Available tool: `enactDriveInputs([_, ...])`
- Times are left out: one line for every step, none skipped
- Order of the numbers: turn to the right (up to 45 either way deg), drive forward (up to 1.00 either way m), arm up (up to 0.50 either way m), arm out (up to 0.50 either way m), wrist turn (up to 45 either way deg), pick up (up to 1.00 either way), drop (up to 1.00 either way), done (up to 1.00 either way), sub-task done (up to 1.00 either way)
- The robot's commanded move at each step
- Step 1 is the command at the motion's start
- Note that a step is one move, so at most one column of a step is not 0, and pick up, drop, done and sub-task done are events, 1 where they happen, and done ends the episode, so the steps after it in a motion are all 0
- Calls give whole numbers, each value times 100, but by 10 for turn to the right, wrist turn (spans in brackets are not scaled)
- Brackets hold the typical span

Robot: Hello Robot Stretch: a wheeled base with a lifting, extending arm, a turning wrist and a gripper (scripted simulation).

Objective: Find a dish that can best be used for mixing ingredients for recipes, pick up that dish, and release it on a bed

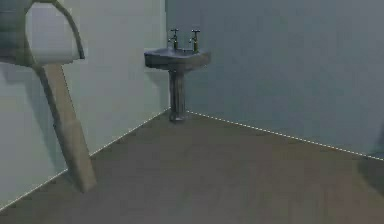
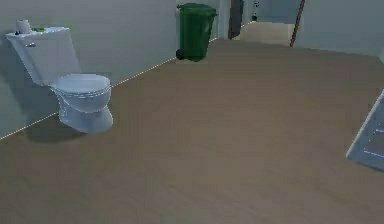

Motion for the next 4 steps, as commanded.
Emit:
enactDriveInputs([450, 0, 0, 0, 0, 0, 0, 0, 0])
enactDriveInputs([450, 0, 0, 0, 0, 0, 0, 0, 0])
enactDriveInputs([390, 0, 0, 0, 0, 0, 0, 0, 0])
enactDriveInputs([0, 100, 0, 0, 0, 0, 0, 0, 0])
